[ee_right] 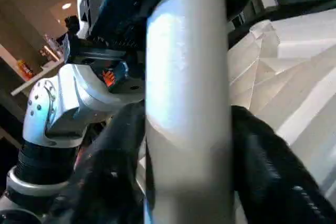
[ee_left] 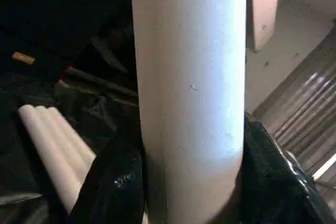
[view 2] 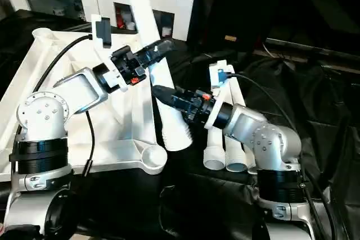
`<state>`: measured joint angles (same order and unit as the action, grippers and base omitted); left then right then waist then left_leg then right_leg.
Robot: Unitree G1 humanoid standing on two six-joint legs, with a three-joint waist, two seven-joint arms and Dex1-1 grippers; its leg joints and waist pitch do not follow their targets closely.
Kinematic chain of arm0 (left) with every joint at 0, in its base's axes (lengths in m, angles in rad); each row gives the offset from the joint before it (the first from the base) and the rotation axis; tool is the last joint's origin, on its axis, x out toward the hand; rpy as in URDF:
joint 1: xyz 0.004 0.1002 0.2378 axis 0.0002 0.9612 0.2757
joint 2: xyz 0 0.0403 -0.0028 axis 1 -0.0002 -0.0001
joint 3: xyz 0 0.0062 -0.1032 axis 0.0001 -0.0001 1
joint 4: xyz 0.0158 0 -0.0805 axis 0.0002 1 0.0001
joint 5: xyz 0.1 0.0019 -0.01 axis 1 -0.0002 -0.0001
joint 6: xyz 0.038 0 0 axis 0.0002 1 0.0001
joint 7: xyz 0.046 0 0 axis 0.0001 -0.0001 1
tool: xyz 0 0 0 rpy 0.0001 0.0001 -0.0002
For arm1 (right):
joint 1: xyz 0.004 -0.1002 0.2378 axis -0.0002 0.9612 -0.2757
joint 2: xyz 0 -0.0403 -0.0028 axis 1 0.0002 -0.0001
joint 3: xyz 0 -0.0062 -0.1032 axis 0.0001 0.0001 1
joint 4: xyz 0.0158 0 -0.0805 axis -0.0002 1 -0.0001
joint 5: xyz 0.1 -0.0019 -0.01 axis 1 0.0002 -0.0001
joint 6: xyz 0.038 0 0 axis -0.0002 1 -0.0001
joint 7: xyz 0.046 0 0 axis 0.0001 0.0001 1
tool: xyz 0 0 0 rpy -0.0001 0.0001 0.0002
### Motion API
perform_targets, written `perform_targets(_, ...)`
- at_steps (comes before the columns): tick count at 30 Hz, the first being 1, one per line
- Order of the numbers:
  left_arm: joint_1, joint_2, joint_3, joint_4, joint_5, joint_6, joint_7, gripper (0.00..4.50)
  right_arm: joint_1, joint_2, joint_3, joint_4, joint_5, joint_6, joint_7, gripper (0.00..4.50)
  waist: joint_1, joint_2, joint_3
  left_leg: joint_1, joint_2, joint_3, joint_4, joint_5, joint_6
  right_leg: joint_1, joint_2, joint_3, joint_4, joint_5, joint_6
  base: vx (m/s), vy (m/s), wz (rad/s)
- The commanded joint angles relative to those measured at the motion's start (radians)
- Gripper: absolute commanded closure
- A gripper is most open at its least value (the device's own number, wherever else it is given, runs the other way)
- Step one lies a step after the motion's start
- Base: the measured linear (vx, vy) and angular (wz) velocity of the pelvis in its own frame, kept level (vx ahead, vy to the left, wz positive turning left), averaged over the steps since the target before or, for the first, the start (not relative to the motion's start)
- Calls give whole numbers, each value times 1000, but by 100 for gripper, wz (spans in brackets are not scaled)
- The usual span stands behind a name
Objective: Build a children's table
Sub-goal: Pick table leg
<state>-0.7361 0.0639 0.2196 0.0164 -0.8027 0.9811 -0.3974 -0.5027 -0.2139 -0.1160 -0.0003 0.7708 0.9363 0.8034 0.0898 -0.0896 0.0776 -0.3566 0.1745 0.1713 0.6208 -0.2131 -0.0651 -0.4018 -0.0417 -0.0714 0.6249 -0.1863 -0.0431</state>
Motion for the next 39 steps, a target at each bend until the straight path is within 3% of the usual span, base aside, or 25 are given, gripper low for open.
perform_targets(1, -1, 10, -38, -16, 25, -3, -3, 263, -2, -20, 1, -30, 1, -10, 0, 167, 2, 19, -77, 4, 58, -22, -74, -44, 1, 64, -107, 63, -83, -203, -137, 0, 0, 0)
perform_targets(2, -2, 25, -59, -24, 39, -6, -15, 264, -6, -33, 9, -35, -10, -11, -1, 159, 2, 15, -77, 4, 58, -23, -75, -43, 1, 64, -107, 63, -84, -208, -133, 0, 0, 0)
perform_targets(4, -4, 41, -79, -30, 55, -10, -26, 265, -9, -46, 16, -40, -20, -7, -4, 147, 3, 18, -77, 6, 59, -23, -75, -40, 0, 62, -105, 64, -82, -211, -123, 0, 0, 0)
perform_targets(5, -5, 48, -87, -33, 62, -12, -30, 265, -10, -57, 23, -44, -24, 1, -4, 143, 1, 10, -77, 3, 58, -22, -74, -35, 2, 64, -105, 64, -83, -209, -118, 0, 0, 0)
perform_targets(7, -10, 69, -113, -41, 80, -16, -44, 265, -17, -85, 36, -50, -28, 36, -10, 141, 4, 13, -77, 4, 57, -23, -74, -29, 1, 64, -106, 64, -82, -219, -115, 0, 0, 0)
perform_targets(11, -17, 96, -146, -52, 97, -23, -68, 266, -26, -136, 83, -51, -57, 86, -12, 141, 3, 9, -76, 3, 55, -20, -73, -28, -1, 63, -105, 64, -84, -235, -108, 0, 0, 0)
perform_targets(18, -26, 106, -166, -66, 90, -25, -95, 266, -17, -161, 172, -27, -113, 88, -10, 141, 4, 7, -77, 2, 57, -21, -71, -24, -6, 63, -107, 65, -80, -230, -117, 0, 0, 0)
perform_targets(28, -16, 119, -192, -100, 68, -15, -147, 266, -12, -161, 210, -26, -117, 92, -4, 141, 4, 7, -76, 1, 58, -20, -71, -28, -6, 64, -109, 65, -78, -215, -125, 0, 0, 0)
perform_targets(39, -19, 117, -202, -109, 51, -3, -178, 268, -2, -164, 230, -7, -129, 78, 10, 242, 5, 10, -78, 2, 58, -21, -71, -20, -7, 64, -106, 65, -75, -195, -129, 0, 0, 0)
